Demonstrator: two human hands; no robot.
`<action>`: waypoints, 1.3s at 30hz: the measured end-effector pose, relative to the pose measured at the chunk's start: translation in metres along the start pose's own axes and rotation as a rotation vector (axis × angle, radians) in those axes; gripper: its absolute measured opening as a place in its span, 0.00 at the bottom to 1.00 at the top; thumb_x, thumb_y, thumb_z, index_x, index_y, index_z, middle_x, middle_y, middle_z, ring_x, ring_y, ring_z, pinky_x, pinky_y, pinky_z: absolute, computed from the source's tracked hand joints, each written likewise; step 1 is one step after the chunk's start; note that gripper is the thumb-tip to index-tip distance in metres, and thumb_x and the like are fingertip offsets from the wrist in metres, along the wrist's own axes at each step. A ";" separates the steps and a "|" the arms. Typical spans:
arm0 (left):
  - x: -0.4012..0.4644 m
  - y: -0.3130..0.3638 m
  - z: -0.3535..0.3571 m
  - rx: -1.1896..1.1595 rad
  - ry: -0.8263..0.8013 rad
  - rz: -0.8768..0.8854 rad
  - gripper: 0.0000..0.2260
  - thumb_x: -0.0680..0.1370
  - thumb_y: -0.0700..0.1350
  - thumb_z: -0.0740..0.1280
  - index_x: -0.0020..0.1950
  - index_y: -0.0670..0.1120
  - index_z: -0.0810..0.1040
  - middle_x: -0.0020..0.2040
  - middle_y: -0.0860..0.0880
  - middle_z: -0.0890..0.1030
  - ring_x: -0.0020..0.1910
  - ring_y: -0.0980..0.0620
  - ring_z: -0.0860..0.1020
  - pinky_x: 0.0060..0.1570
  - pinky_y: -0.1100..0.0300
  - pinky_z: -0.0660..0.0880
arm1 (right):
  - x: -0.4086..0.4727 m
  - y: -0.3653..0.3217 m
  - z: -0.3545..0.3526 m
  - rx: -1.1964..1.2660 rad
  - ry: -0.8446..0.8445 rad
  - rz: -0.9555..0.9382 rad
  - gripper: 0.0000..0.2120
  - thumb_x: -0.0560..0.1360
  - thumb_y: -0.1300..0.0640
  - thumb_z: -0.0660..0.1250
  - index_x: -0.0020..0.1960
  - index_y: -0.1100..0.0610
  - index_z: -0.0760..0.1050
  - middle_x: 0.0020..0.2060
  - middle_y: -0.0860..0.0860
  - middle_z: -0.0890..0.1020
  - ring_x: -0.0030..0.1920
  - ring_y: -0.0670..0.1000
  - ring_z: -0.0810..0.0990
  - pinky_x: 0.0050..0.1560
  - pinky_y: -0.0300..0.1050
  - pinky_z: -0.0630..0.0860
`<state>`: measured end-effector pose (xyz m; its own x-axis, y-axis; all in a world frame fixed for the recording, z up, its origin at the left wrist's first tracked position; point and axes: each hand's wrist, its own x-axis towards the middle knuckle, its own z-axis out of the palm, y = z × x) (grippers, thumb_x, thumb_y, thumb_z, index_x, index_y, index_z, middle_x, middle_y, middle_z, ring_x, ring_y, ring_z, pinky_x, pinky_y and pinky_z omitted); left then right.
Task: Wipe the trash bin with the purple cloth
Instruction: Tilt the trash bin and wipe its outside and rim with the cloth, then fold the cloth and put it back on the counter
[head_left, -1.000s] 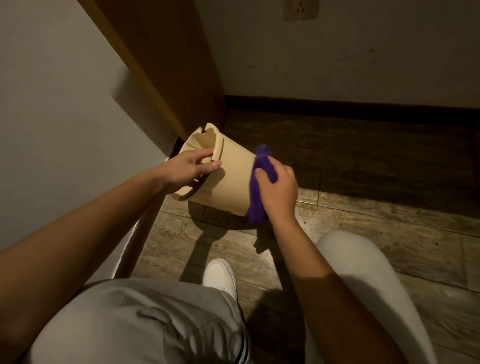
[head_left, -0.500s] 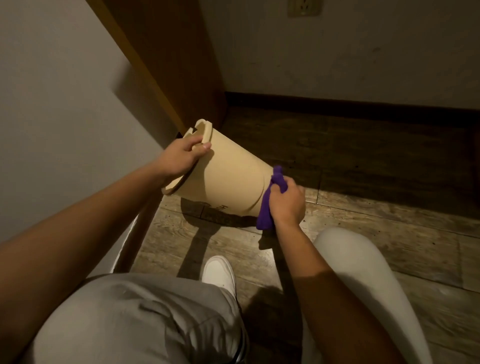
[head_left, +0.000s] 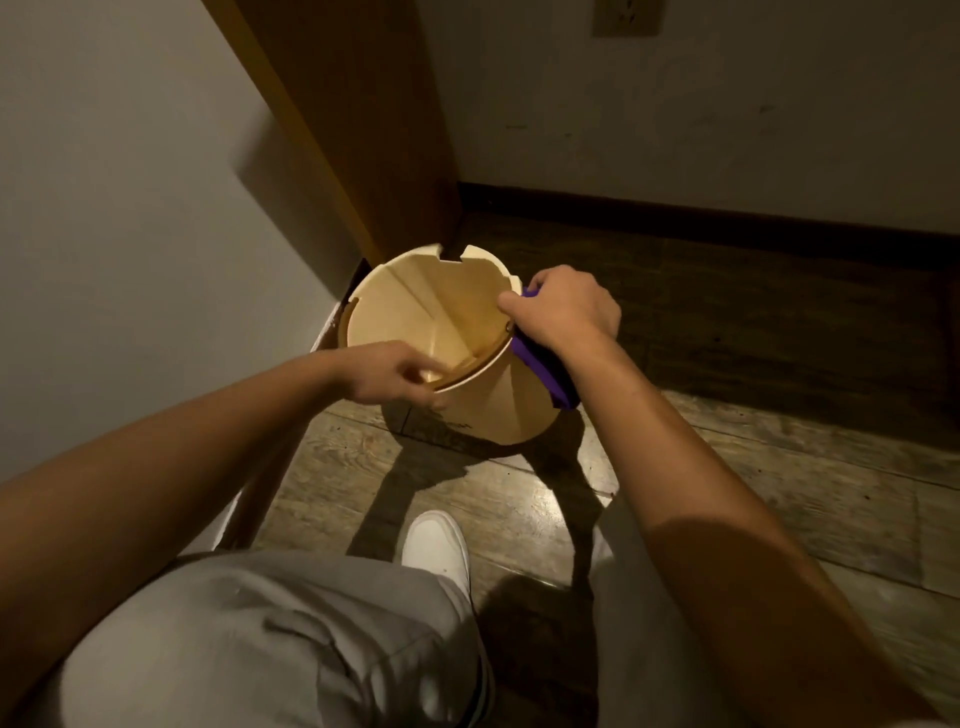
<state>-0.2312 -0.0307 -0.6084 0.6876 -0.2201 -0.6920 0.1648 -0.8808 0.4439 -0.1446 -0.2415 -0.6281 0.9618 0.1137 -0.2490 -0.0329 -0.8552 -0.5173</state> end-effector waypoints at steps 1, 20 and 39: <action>-0.005 -0.007 0.000 0.125 -0.002 -0.039 0.09 0.81 0.48 0.70 0.61 0.52 0.83 0.47 0.51 0.84 0.50 0.47 0.81 0.54 0.54 0.76 | -0.001 0.001 0.003 0.002 -0.008 -0.014 0.14 0.75 0.37 0.68 0.41 0.47 0.75 0.36 0.46 0.79 0.35 0.47 0.78 0.38 0.45 0.78; -0.034 -0.085 0.032 0.422 0.132 -0.209 0.29 0.79 0.67 0.63 0.76 0.55 0.68 0.64 0.48 0.82 0.60 0.47 0.80 0.68 0.44 0.71 | -0.004 -0.030 0.075 0.038 0.008 -0.140 0.19 0.78 0.36 0.65 0.59 0.48 0.81 0.56 0.52 0.79 0.47 0.51 0.77 0.43 0.47 0.74; -0.299 0.166 -0.224 -1.161 0.279 0.004 0.18 0.80 0.58 0.68 0.50 0.43 0.83 0.43 0.41 0.85 0.40 0.44 0.82 0.40 0.52 0.79 | -0.153 -0.282 -0.326 0.120 -0.268 -0.537 0.44 0.72 0.37 0.72 0.81 0.44 0.56 0.71 0.46 0.71 0.65 0.47 0.74 0.59 0.43 0.74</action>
<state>-0.2512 -0.0169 -0.2000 0.7958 0.0034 -0.6056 0.6045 0.0569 0.7946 -0.1942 -0.1825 -0.1777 0.7512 0.6496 -0.1172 0.3919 -0.5818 -0.7127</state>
